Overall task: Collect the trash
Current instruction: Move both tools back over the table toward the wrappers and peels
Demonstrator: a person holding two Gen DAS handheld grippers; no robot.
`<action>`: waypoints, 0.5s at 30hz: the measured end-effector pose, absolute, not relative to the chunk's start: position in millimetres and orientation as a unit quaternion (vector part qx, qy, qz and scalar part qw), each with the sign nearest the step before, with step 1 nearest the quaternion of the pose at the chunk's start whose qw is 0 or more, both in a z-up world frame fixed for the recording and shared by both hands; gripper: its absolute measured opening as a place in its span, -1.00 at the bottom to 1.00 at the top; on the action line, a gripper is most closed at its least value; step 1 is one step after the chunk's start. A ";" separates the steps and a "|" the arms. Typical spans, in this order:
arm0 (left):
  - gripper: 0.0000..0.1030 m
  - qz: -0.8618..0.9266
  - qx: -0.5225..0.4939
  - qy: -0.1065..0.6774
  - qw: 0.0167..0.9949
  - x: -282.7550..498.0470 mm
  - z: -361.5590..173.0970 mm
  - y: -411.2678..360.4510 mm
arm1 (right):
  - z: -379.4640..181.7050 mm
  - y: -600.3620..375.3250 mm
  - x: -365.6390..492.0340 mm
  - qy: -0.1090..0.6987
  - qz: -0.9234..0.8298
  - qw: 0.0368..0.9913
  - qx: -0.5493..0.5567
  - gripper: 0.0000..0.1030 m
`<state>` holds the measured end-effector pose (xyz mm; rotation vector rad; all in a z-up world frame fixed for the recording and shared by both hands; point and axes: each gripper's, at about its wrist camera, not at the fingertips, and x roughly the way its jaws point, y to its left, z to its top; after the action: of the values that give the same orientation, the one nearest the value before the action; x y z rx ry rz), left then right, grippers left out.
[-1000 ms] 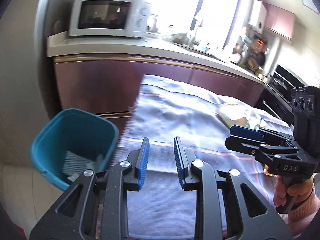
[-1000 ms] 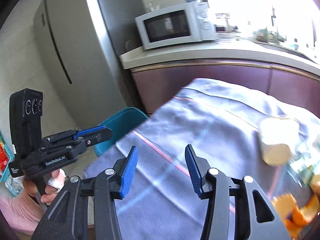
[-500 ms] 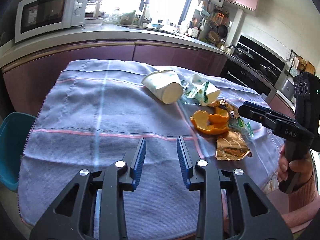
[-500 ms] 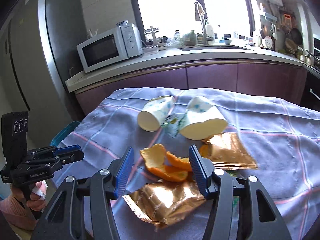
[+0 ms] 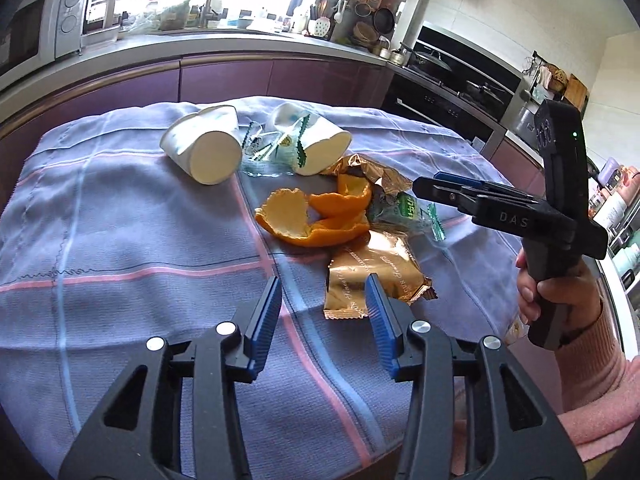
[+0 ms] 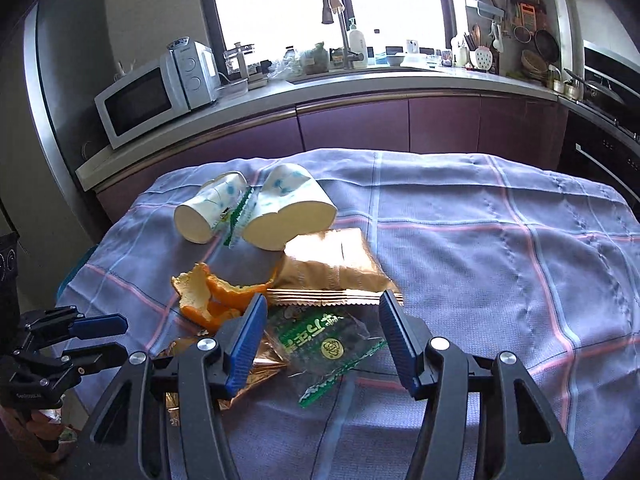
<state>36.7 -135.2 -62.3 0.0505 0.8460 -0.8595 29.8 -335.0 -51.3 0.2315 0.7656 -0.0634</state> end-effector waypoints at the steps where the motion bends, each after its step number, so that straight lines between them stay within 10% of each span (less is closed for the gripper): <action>1: -0.16 -0.409 0.023 0.403 0.818 37.8 -64.6 -138.6 | -53.9 -338.6 30.8 0.375 -0.030 0.918 0.123 0.20; 15: -0.01 -0.440 0.021 0.440 0.783 47.2 -81.0 -162.2 | -79.2 -366.9 13.7 0.389 0.000 0.889 0.241 0.28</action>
<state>47.2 -162.2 -81.0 0.0452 0.9492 -0.9499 13.7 -366.9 -79.1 0.5016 0.8089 -0.0006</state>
